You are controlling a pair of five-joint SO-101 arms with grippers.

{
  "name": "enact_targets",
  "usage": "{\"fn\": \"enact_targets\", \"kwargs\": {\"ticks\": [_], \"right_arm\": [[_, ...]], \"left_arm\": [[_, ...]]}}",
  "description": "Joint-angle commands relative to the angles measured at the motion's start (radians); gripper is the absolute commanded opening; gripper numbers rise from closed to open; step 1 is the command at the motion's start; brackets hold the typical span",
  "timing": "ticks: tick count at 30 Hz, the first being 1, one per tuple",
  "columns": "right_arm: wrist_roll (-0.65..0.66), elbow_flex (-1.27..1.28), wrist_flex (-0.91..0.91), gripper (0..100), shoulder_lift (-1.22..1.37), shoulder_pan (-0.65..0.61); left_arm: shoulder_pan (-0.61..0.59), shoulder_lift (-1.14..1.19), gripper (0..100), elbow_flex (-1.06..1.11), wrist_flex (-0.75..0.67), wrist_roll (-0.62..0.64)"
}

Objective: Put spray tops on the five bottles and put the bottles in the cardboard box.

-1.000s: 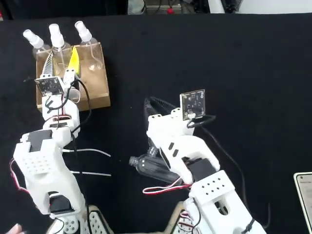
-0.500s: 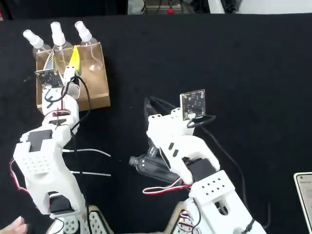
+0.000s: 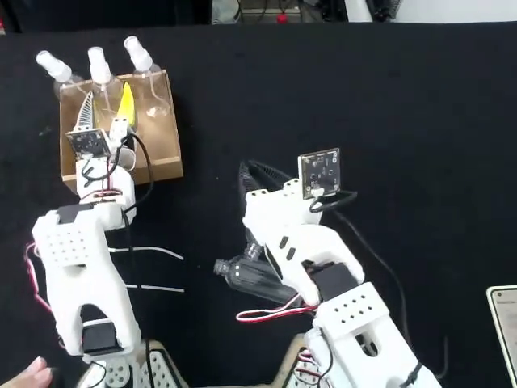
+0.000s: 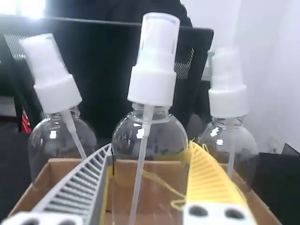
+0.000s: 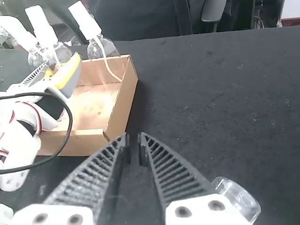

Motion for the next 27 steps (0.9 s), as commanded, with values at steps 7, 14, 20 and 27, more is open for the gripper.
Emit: {"fn": "enact_targets", "kwargs": {"ticks": [7,14,20,27], "right_arm": [[0.009,-0.007,-0.069,4.2,0.068,-0.012],[0.009,-0.007,-0.077,4.2,0.071,-0.012],[0.009,-0.005,-0.077,4.2,0.071,-0.012],[0.009,-0.005,-0.077,4.2,0.071,-0.012]], "left_arm": [[-0.012,0.064,8,-0.073,-0.031,0.006],[-0.012,0.064,9,-0.074,-0.025,0.0],[-0.012,0.064,9,-0.074,-0.025,0.0],[-0.012,0.066,12,-0.068,-0.023,0.003]]}}
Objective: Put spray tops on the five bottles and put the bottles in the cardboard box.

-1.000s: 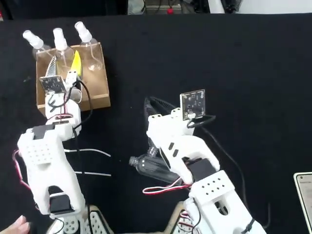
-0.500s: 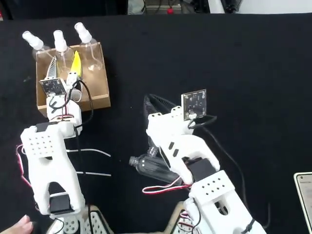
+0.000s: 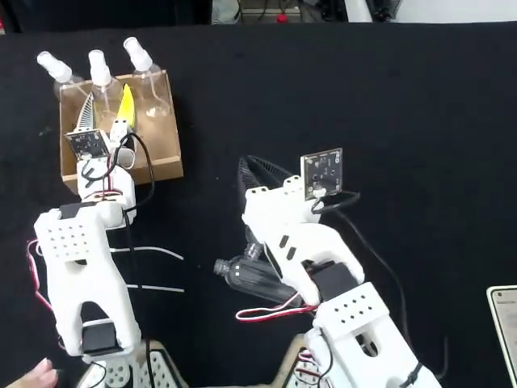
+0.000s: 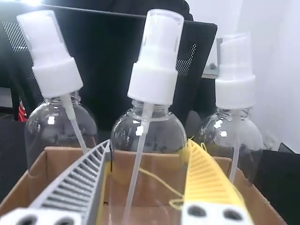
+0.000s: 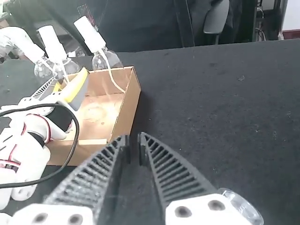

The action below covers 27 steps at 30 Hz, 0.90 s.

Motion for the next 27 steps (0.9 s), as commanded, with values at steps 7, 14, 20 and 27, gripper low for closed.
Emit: {"fn": "enact_targets", "kwargs": {"ticks": [7,14,20,27], "right_arm": [[0.009,-0.005,-0.028,4.2,0.071,-0.012],[0.009,-0.005,-0.028,4.2,0.071,-0.012],[0.009,-0.005,-0.028,4.2,0.071,-0.012],[0.009,-0.005,-0.028,4.2,0.071,-0.012]], "left_arm": [[-0.008,0.012,20,-0.018,-0.005,0.002],[-0.019,0.009,16,-0.016,-0.006,0.002],[-0.025,0.008,24,-0.016,0.078,0.002],[-0.025,0.002,25,-0.021,0.092,0.003]]}}
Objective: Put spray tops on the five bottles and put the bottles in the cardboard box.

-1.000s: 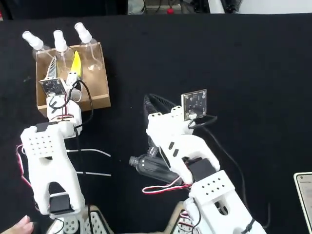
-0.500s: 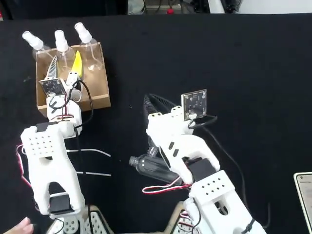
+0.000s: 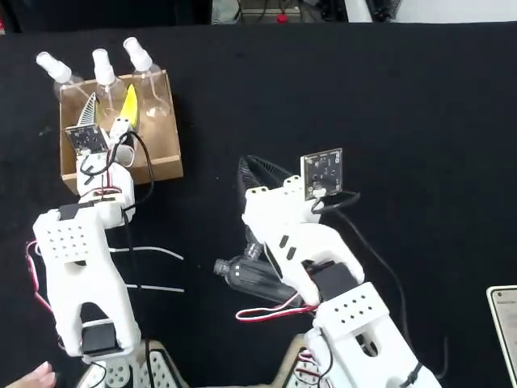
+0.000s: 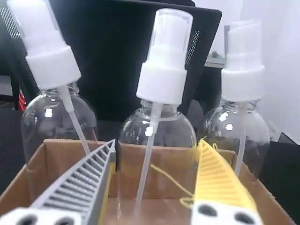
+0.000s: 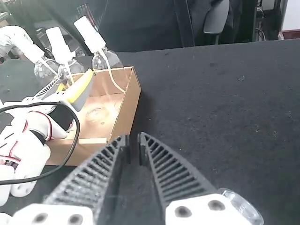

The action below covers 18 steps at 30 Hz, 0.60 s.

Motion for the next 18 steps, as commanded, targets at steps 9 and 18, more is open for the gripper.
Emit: {"fn": "enact_targets", "kwargs": {"ticks": [9,18], "right_arm": [[0.009,-0.005,-0.028,4.2,0.07,-0.011],[0.009,-0.005,-0.028,4.2,0.071,-0.011]], "left_arm": [[-0.036,-0.002,25,0.002,0.011,0.003],[-0.036,0.008,25,0.019,-0.054,0.003]]}}
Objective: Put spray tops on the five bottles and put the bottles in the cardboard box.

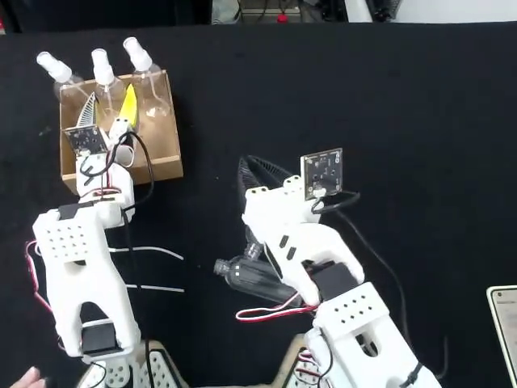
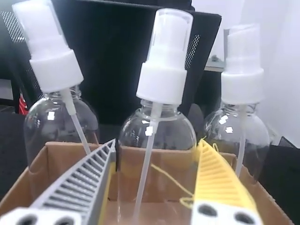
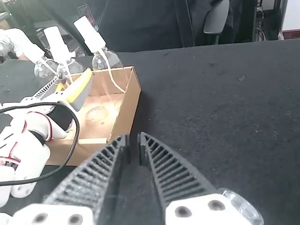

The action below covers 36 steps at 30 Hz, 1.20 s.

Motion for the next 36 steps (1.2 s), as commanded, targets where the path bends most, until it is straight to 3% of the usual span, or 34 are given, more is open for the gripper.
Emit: {"fn": "enact_targets", "kwargs": {"ticks": [1,36], "right_arm": [[0.009,-0.005,-0.028,4.2,0.071,-0.011],[0.009,-0.005,-0.028,4.2,0.071,-0.011]], "left_arm": [[-0.036,-0.005,25,0.028,-0.031,0.003],[-0.047,-0.006,25,0.045,-0.026,-0.006]]}}
